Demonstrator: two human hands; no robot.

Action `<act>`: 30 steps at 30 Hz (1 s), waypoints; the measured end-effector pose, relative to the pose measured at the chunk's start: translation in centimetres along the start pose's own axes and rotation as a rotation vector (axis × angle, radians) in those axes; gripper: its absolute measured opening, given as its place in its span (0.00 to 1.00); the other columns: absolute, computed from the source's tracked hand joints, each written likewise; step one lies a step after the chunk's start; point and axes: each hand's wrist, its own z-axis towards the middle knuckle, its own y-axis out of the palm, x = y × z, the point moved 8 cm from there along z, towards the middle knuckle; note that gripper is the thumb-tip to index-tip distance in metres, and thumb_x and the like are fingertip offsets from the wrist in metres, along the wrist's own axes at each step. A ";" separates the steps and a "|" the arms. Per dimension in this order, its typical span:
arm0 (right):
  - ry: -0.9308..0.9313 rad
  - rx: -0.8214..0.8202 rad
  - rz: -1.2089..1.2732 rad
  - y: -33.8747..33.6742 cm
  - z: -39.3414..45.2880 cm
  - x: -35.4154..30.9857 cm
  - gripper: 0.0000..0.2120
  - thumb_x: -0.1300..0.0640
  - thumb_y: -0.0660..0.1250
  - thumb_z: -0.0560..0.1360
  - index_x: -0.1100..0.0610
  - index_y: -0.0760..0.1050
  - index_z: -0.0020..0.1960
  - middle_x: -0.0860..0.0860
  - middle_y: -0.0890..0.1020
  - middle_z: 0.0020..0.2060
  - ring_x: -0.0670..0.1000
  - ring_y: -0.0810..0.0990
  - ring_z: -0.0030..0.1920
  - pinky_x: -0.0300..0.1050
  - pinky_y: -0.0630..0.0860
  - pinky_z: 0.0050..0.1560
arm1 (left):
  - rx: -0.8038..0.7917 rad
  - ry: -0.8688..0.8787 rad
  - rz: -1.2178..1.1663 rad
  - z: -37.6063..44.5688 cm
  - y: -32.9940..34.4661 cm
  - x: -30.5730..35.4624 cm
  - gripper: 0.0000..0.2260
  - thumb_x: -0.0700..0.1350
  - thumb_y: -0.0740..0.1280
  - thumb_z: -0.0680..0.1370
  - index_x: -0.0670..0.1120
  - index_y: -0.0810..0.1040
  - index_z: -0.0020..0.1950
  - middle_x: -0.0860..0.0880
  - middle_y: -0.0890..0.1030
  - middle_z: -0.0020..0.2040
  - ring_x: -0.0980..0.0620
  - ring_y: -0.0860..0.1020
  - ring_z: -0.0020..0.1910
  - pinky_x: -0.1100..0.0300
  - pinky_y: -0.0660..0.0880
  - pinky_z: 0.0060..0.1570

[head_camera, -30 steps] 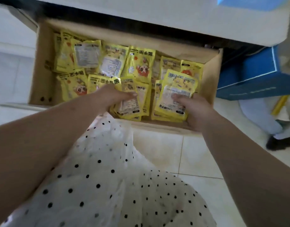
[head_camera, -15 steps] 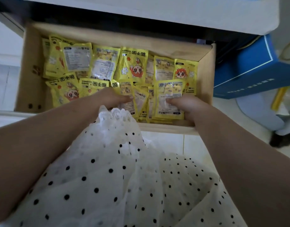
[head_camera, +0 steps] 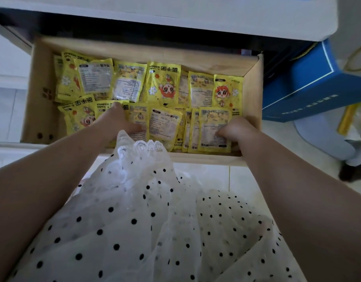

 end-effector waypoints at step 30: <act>-0.617 0.079 -0.631 2.9 -1.4 -4.8 0.26 0.58 0.63 0.76 0.49 0.64 0.73 0.52 0.56 0.77 0.60 0.65 0.71 0.54 0.70 0.64 | 0.206 0.671 0.440 -1.5 3.0 9.7 0.29 0.55 0.70 0.73 0.52 0.67 0.71 0.49 0.69 0.72 0.45 0.65 0.71 0.47 0.63 0.68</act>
